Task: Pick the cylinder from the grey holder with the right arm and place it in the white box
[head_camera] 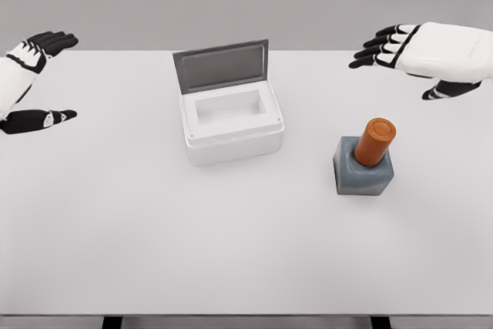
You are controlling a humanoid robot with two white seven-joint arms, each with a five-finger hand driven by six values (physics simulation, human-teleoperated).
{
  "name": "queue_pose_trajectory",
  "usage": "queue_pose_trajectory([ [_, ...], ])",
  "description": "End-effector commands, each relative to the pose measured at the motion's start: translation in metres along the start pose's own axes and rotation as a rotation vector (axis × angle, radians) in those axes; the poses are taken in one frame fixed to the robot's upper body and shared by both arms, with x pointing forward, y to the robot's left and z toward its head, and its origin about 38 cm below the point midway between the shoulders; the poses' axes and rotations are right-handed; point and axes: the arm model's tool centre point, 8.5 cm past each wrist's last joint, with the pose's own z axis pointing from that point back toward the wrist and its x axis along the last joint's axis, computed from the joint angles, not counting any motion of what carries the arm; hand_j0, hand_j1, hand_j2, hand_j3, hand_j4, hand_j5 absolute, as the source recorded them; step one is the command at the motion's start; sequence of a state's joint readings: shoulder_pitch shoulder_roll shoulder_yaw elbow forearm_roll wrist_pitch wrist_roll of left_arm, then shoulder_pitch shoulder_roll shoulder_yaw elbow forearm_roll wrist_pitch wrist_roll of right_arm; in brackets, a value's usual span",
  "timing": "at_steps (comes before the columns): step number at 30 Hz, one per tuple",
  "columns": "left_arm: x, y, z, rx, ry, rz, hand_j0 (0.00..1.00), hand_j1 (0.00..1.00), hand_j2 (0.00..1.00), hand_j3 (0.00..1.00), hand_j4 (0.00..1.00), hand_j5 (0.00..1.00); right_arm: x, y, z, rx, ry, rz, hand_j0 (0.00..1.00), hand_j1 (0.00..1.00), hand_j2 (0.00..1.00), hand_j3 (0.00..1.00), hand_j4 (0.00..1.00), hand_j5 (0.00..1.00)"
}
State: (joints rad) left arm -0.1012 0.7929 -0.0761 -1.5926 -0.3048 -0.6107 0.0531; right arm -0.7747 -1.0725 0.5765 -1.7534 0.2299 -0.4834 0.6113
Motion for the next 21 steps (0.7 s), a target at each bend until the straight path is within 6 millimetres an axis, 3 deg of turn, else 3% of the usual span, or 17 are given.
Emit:
queue_pose_trajectory([
  [1, 0.001, 0.001, 0.000, -0.005, -0.005, -0.008, 1.00, 1.00, 1.00, 1.00, 1.00, 1.00, 0.000, 0.001, -0.001, 0.001, -0.002, -0.004, 1.00, 1.00, 1.00, 1.00, 1.00, 1.00],
  [4, -0.001, 0.000, 0.002, -0.017, 0.002, -0.013, 1.00, 1.00, 1.00, 1.00, 1.00, 1.00, 0.000, -0.002, 0.004, -0.003, -0.005, 0.010, 1.00, 1.00, 1.00, 1.00, 1.00, 1.00],
  [6, -0.001, 0.000, 0.003, -0.018, 0.002, -0.014, 1.00, 1.00, 1.00, 1.00, 1.00, 1.00, -0.012, -0.011, 0.034, 0.006, 0.066, 0.035, 1.00, 1.00, 1.00, 1.00, 1.00, 1.00],
  [7, 0.000, 0.000, 0.002, -0.019, 0.001, -0.016, 1.00, 1.00, 1.00, 1.00, 1.00, 1.00, -0.012, 0.002, 0.039, 0.044, 0.064, 0.023, 1.00, 1.00, 1.00, 1.00, 1.00, 1.00],
  [8, -0.001, -0.001, 0.003, -0.023, 0.002, -0.021, 1.00, 1.00, 1.00, 1.00, 1.00, 1.00, -0.007, 0.013, 0.034, 0.074, 0.024, 0.029, 1.00, 1.00, 1.00, 1.00, 1.00, 1.00],
  [12, -0.001, 0.001, 0.003, -0.022, 0.004, -0.026, 1.00, 1.00, 1.00, 1.00, 1.00, 1.00, -0.005, 0.007, 0.025, 0.042, 0.007, 0.019, 0.98, 0.98, 0.98, 0.98, 0.98, 0.98],
  [16, -0.001, -0.001, 0.004, -0.030, 0.004, -0.028, 1.00, 1.00, 1.00, 1.00, 1.00, 1.00, 0.003, 0.038, 0.009, 0.113, -0.050, -0.042, 0.97, 0.97, 0.97, 0.97, 0.97, 0.97],
  [21, -0.002, -0.002, 0.004, -0.038, 0.006, -0.038, 1.00, 1.00, 1.00, 1.00, 1.00, 1.00, 0.008, 0.058, -0.009, 0.142, -0.090, -0.089, 0.98, 0.98, 0.98, 0.98, 0.98, 0.98],
])
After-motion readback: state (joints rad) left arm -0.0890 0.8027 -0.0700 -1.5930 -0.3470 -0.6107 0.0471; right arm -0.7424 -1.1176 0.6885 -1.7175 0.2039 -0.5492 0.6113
